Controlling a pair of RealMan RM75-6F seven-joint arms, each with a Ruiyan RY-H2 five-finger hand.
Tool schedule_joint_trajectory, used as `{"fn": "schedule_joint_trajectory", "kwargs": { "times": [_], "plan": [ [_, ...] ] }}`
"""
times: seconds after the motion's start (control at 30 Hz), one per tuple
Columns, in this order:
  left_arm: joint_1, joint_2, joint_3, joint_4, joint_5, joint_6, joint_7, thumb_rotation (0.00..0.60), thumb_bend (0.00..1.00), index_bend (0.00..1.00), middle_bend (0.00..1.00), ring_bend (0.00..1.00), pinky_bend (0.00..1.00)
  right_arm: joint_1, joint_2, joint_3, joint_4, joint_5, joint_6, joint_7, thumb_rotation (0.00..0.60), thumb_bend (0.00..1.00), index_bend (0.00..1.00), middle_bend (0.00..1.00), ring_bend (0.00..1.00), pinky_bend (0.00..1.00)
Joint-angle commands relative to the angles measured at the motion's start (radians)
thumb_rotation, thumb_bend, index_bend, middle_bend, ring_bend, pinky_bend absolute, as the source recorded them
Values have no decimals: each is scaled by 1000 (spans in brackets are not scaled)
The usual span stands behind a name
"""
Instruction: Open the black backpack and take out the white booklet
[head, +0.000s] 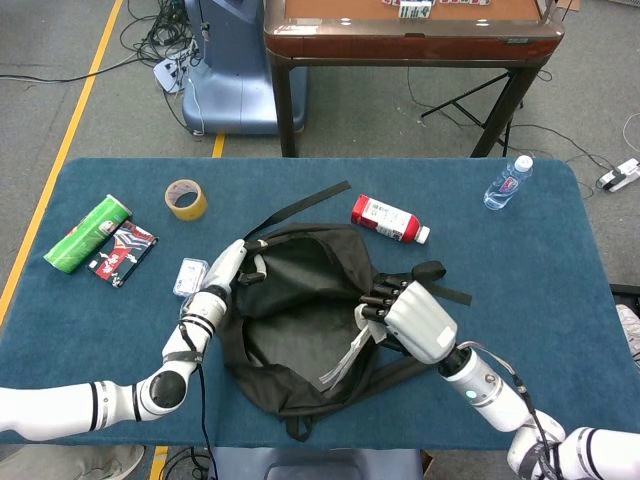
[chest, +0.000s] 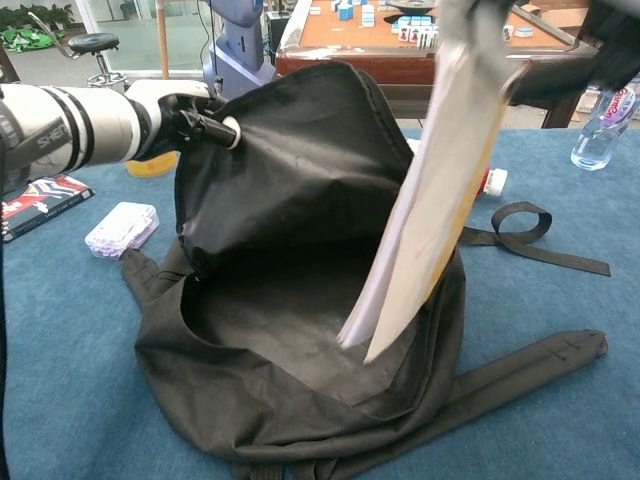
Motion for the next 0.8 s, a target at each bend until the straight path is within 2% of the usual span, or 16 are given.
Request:
{"fn": "schedule_joint_trajectory", "kwargs": {
  "times": [0.03, 0.2, 0.33, 0.43, 0.57, 0.67, 0.73, 0.8],
  "plan": [
    [-24, -16, 1, 44, -41, 13, 39, 600, 833, 628, 515, 465, 515, -30, 78, 34, -65, 6, 45, 37, 600, 581, 778, 637, 576, 578],
    [-37, -28, -9, 105, -101, 15, 63, 600, 833, 628, 516, 465, 509, -47, 151, 77, -100, 29, 65, 59, 600, 580, 779, 638, 577, 580],
    [-14, -7, -6, 89, -94, -8, 51, 600, 833, 623, 515, 464, 504, -56, 193, 115, -111, 53, 81, 82, 600, 580, 779, 638, 578, 582],
    [18, 31, 4, 36, -53, -38, 29, 600, 831, 595, 507, 458, 490, -59, 221, 150, -108, 90, 80, 95, 600, 581, 778, 638, 581, 584],
    [73, 90, 35, -66, 74, -78, -6, 592, 761, 485, 486, 447, 465, -53, 245, 188, -97, 139, 54, 109, 600, 580, 779, 637, 581, 585],
    [104, 126, 68, -139, 177, -91, -14, 511, 696, 458, 485, 448, 455, -44, 245, 203, -88, 163, 27, 109, 600, 580, 779, 637, 581, 585],
    [117, 153, 94, -180, 232, -107, -7, 418, 651, 447, 485, 449, 454, -38, 236, 205, -79, 168, 10, 95, 600, 580, 779, 638, 581, 585],
    [121, 196, 132, -226, 287, -149, 13, 314, 547, 404, 485, 448, 439, -33, 224, 202, -76, 168, -8, 88, 600, 580, 779, 637, 581, 585]
  ]
}}
